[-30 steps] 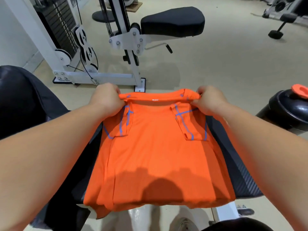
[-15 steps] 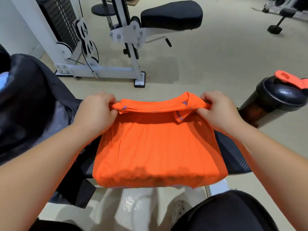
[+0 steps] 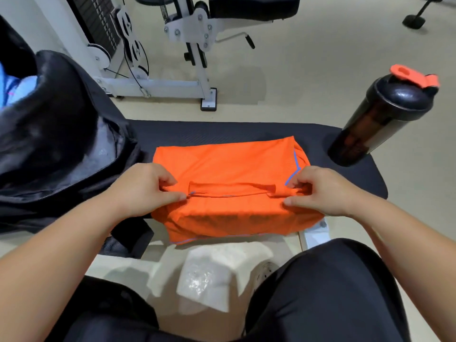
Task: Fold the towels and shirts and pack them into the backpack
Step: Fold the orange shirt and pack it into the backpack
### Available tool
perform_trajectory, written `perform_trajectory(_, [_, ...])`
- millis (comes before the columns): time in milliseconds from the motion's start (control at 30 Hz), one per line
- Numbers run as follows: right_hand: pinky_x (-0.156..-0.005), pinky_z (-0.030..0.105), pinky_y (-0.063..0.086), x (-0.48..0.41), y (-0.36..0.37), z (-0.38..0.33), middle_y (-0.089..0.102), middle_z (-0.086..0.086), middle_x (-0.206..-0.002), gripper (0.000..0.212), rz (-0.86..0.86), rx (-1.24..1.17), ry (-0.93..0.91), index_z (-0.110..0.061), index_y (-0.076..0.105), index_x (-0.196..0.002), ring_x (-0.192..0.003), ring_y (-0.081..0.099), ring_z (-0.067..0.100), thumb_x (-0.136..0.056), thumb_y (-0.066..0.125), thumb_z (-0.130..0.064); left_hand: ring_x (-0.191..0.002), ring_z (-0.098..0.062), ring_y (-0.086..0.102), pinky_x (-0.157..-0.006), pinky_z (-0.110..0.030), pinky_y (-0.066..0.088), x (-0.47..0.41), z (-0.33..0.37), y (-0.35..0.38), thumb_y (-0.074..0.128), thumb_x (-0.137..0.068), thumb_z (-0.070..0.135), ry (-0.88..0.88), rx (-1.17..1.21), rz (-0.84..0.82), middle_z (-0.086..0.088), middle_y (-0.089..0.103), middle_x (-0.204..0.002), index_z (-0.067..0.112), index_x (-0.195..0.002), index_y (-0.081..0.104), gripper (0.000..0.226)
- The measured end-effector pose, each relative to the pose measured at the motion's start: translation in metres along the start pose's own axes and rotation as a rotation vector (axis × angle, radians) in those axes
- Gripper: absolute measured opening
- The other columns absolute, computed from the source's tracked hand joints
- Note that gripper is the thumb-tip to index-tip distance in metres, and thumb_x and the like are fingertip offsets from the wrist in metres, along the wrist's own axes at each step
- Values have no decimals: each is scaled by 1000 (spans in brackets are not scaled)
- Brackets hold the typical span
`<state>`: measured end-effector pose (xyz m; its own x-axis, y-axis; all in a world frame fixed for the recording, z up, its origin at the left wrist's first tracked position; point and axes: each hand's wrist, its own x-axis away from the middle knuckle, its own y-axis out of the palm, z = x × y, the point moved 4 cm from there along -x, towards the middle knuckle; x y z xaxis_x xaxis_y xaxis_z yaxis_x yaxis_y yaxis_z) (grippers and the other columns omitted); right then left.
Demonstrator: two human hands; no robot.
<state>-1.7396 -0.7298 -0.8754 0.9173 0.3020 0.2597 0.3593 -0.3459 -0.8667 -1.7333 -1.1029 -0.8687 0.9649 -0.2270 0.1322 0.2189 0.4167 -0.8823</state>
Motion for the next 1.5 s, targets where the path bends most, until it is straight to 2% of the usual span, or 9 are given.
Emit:
perform_trajectory(100, [-72,29,49,-1,-9,-5,67,-14,-77,40,-20,13,75,-34,72,-78,-77,61,5,-80,58,-71,-50,-12,55,-60,-36,49,-2,5,-11,61,-93,49,-92,-14,-11,-4,56,-51,17,-63,71,45])
perform_trajectory(167, [-69,38,51,-12,-20,-9,64,-5,-70,42,96,111,84,-27,70,-76,-72,60,15,-89,53,-63,-64,-21,64,-67,-37,50,-11,6,-19,61,-95,40,-107,-56,99,-3,64,-59,13,-69,72,40])
perform_trajectory(300, [-91,39,49,-55,-36,-18,65,2,-103,20,241,124,59,-28,72,-104,-100,62,25,-91,66,-42,-104,-29,66,-88,-35,48,-42,10,-20,70,-90,32,-174,-48,232,-6,74,-106,17,-109,75,25])
perform_trajectory(433, [-107,32,39,-92,-28,-19,48,9,-141,60,156,104,127,-22,50,-144,-127,53,27,-89,70,-35,-123,-37,54,-101,-38,43,-73,1,0,72,-85,27,-273,-92,69,-19,55,-136,12,-139,55,59])
perform_trajectory(600, [-93,34,47,-111,-16,-4,58,3,-123,48,77,87,171,-24,63,-125,-110,60,25,-82,79,-35,-111,-27,61,-89,-32,46,-87,-11,7,75,-78,18,-280,-25,91,-5,66,-114,17,-116,69,38])
perform_trajectory(767, [-64,30,52,-126,-24,15,70,-2,-73,20,133,-75,236,-17,69,-76,-68,68,18,-75,86,-27,-54,-26,69,-61,-42,62,-109,-26,4,80,-71,8,-417,294,101,-7,70,-59,16,-78,70,14])
perform_trajectory(1000, [-61,38,61,-165,-61,22,72,11,-68,9,339,-307,272,-10,69,-82,-59,70,25,-84,77,-14,-53,-24,66,-63,-38,60,-171,-21,-30,81,-76,8,-390,412,215,-12,72,-67,15,-84,70,15])
perform_trajectory(1233, [-65,26,33,-158,-106,-1,64,4,-85,14,588,-122,124,-27,61,-78,-78,58,20,-84,72,-19,-71,-26,68,-71,-44,60,-165,-5,-68,75,-72,19,-199,364,429,-6,68,-79,29,-76,64,15])
perform_trajectory(1500, [-72,27,33,-66,-68,-17,54,-8,-80,6,501,-108,-21,-20,73,-91,-82,53,16,-86,76,-19,-62,-7,65,-63,-28,54,-65,4,-49,78,-81,16,-135,243,368,2,69,-76,25,-81,70,13])
